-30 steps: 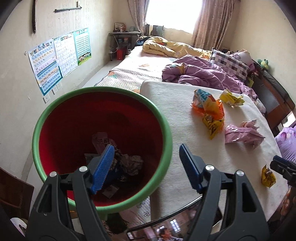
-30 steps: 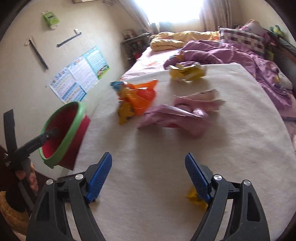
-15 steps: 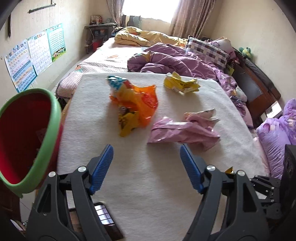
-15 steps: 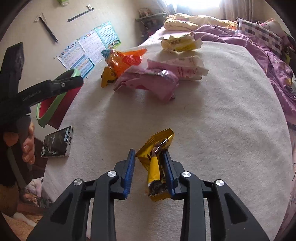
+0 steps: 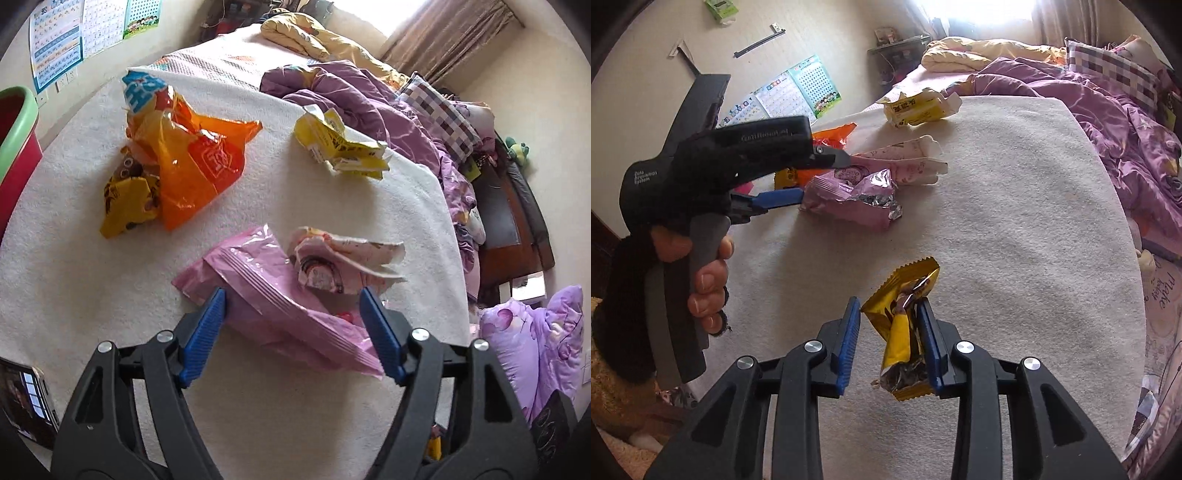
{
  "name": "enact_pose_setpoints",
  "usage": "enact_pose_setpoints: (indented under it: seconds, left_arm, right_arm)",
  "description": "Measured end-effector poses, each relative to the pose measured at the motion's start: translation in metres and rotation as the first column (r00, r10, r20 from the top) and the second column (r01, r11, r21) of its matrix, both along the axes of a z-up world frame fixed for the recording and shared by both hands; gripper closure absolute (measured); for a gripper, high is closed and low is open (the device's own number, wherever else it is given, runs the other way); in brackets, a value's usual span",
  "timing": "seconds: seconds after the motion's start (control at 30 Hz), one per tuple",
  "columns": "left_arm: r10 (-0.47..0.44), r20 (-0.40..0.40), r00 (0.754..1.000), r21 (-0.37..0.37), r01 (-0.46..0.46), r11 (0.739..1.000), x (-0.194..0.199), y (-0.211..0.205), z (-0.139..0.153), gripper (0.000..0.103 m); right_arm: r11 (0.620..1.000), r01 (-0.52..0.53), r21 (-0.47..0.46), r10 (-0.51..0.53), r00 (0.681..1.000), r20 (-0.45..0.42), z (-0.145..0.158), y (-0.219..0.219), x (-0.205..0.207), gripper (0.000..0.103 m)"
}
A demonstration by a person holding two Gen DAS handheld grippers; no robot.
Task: Collect trash
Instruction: 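Grasp the pink bag with the left tool while the right tool holds the yellow wrapper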
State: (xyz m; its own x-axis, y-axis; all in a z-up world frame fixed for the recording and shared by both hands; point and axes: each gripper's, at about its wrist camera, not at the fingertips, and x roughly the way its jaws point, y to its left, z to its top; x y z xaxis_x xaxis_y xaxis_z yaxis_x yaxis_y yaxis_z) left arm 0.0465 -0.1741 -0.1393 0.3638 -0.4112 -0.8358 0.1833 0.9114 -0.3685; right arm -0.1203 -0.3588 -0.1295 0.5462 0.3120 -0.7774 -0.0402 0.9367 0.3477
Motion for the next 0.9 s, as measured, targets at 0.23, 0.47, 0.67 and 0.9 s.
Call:
enact_pose_setpoints:
  seconds: [0.23,0.47,0.67,0.9]
  left_arm:
    - [-0.014,-0.026,1.000,0.031,0.015,0.999,-0.010,0.011,-0.008,0.079]
    - [0.041,-0.014,0.999,-0.020,-0.041,0.999,-0.020,0.021,0.003,0.038]
    - [0.025,-0.085,0.996,-0.030,-0.027,0.999,-0.022,0.002,-0.014,0.038]
    - [-0.026,-0.059,0.998,-0.020,0.025,0.999,-0.024,-0.006,-0.017,0.068]
  right_arm:
    - [1.000,-0.009,0.020,0.009,1.000,0.017,0.002,-0.012,0.008,0.071]
    - [0.999,-0.027,0.037,0.026,1.000,0.014,-0.002,-0.013,0.014,0.070]
    - [0.999,-0.021,0.037,0.021,1.000,0.015,-0.001,-0.014,0.012,0.070]
    - [0.999,0.026,0.039,-0.027,0.999,0.028,0.002,-0.022,0.004,0.070]
